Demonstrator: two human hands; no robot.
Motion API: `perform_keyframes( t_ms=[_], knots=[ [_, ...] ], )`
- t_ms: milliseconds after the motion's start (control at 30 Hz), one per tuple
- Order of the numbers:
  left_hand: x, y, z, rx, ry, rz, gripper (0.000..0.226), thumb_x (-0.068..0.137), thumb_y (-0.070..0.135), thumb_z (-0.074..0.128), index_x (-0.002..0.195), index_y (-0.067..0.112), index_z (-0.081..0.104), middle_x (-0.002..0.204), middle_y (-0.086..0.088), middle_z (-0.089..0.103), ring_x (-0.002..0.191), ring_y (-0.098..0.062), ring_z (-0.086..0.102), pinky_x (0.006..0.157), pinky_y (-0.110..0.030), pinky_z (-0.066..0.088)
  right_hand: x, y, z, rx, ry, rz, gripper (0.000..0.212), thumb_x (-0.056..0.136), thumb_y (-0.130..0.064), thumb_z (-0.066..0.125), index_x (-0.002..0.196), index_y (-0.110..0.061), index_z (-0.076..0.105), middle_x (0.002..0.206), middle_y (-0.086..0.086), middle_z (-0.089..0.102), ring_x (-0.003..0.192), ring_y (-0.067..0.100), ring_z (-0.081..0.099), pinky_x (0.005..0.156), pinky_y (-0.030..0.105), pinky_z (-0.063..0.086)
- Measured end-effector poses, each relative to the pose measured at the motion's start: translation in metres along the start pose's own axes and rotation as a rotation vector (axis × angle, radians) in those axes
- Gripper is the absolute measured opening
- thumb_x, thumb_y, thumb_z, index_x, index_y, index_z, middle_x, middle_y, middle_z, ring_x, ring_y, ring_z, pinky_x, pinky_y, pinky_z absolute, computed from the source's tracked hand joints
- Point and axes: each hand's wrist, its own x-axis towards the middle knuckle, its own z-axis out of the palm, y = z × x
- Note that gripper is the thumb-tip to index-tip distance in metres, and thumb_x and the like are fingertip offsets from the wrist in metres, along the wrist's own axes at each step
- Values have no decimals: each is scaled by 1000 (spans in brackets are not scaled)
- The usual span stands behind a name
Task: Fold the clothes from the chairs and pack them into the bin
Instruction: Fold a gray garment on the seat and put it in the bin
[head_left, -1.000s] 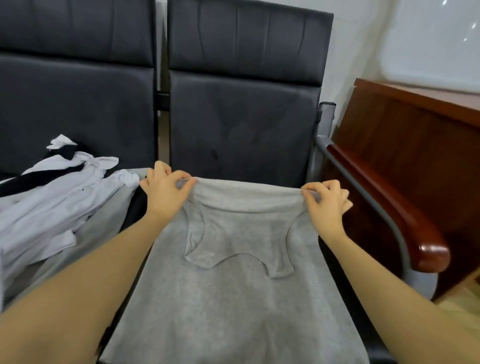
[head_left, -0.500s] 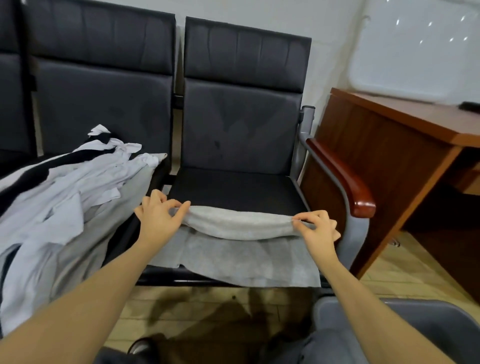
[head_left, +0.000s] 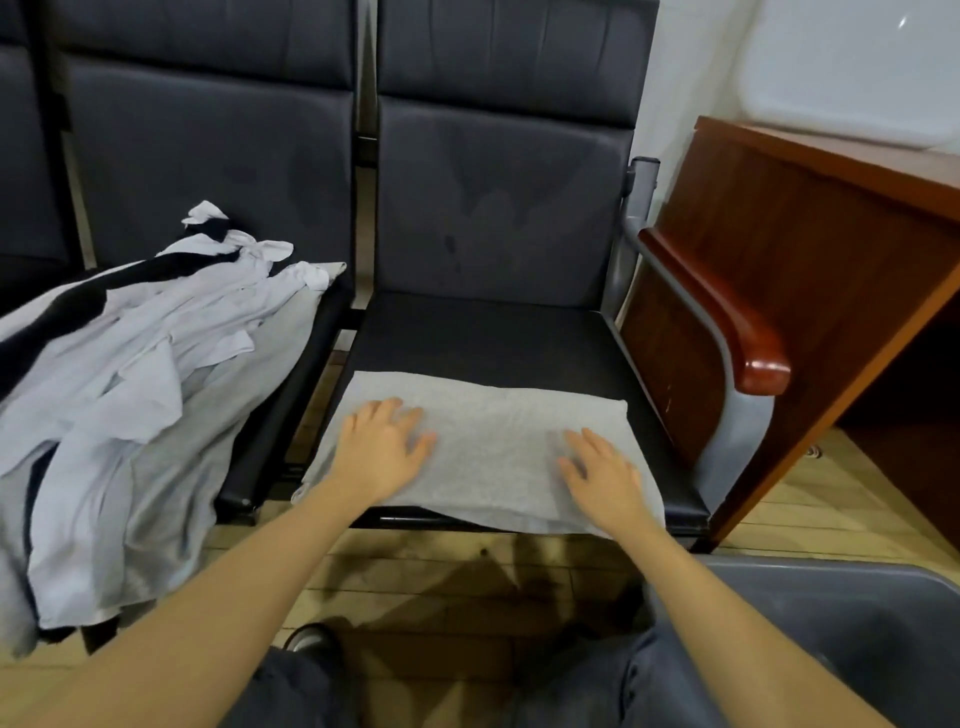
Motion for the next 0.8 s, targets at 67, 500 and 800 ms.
perform_keyframes(
  t_ms=[67, 500, 800],
  knots=[
    [6, -5, 20, 68, -232, -4, 65, 95, 60, 18, 151, 27, 12, 159, -5, 2, 145, -29, 4, 115, -44, 8, 6, 0, 19, -86, -105, 9, 53, 102, -44, 20, 152, -29, 9, 161, -3, 2, 147, 19, 1, 117, 41, 3],
    [40, -35, 21, -41, 8, -341, 54, 99, 45, 31, 149, 26, 21, 150, -18, 23, 134, -38, 25, 109, -45, 21, 65, -28, 16, 34, 107, -112, 47, 100, -41, 36, 144, -25, 38, 154, -3, 29, 142, 14, 24, 116, 36, 11],
    [45, -50, 21, -29, 132, -327, 49, 96, 22, 47, 143, 21, 34, 116, -16, 54, 106, -35, 50, 92, -45, 37, 72, -39, 35, -138, -129, -272, 55, 99, -54, 25, 150, -38, 15, 160, -7, 6, 147, 15, 5, 119, 35, 5]
  ],
)
